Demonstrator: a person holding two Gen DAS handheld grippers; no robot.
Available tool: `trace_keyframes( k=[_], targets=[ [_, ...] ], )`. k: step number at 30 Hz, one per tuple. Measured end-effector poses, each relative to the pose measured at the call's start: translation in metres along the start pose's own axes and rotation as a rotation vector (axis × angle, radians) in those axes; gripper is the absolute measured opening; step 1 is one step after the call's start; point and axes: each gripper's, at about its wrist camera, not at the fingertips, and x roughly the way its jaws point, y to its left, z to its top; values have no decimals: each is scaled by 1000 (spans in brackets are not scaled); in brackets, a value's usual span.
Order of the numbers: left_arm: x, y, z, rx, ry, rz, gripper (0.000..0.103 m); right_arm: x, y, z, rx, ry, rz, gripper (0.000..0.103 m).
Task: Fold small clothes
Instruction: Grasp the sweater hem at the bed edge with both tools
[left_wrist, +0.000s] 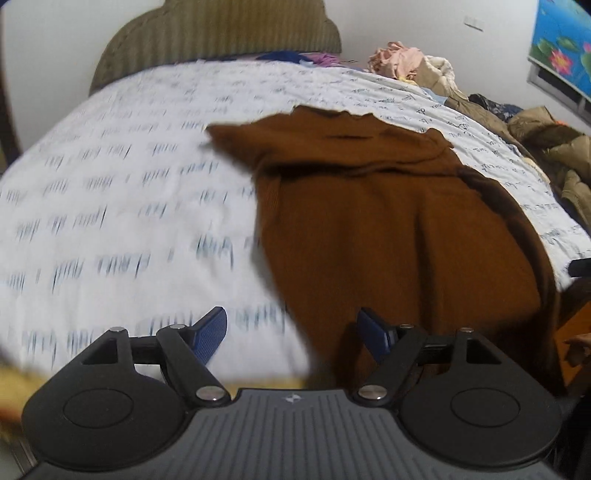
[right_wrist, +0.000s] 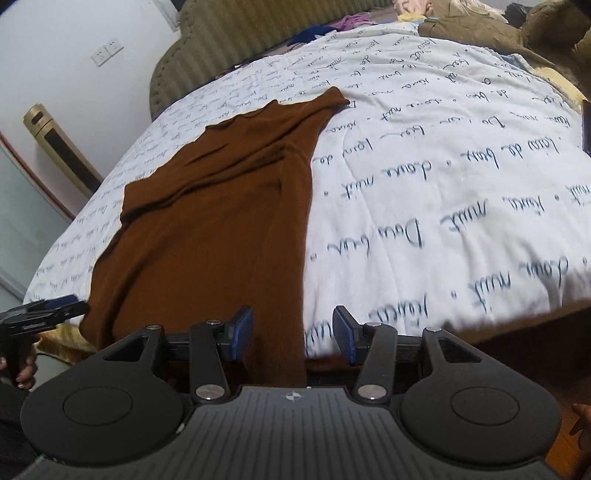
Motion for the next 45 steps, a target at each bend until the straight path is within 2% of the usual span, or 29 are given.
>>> trace_keyframes(
  k=[2, 6, 8, 11, 15, 18, 22, 24, 28, 30, 34, 38, 40, 41, 42, 43, 45],
  targets=[
    [-5, 4, -14, -44, 31, -29, 83, 1, -1, -6, -12, -4, 21, 51],
    [-6, 2, -37, -89, 65, -88, 83, 10, -4, -8, 10, -10, 68, 61],
    [-3, -1, -45, -105, 70, -129, 83, 14, -3, -8, 12, -7, 74, 61],
    [7, -11, -45, -108, 71, -191, 83, 18, 0, -9, -3, -4, 87, 61],
    [22, -15, -41, -115, 71, -219, 83, 18, 4, -12, -21, -24, 51, 64],
    [31, -10, -42, -165, 59, -253, 83, 17, 1, -15, -21, -24, 33, 70],
    [40, -10, -45, -203, 79, -307, 82, 20, 1, -20, -40, 4, 24, 70],
    [39, -13, -43, -185, 75, -311, 82, 23, 3, -23, -58, 13, 19, 70],
    [42, -19, -42, -150, 89, -320, 74, 32, 11, -28, -89, 43, 5, 70],
    [45, -20, -44, -143, 107, -320, 64, 35, 15, -32, -105, 47, 0, 70],
    [55, -19, -48, -146, 153, -312, 63, 36, 15, -37, -99, 64, 2, 70],
    [55, -21, -48, -133, 153, -297, 63, 38, 11, -42, -74, 84, 12, 69],
    [53, -23, -48, -123, 148, -292, 63, 42, 12, -45, -76, 96, 23, 65],
    [52, -24, -47, -120, 143, -292, 63, 44, 14, -46, -82, 102, 30, 59],
    [51, -24, -47, -117, 139, -294, 63, 46, 17, -47, -89, 108, 39, 50],
    [51, -25, -47, -116, 137, -295, 58, 49, 18, -48, -97, 117, 41, 44],
    [53, -25, -47, -118, 145, -301, 52, 57, 23, -51, -125, 141, 27, 21]
  ],
)
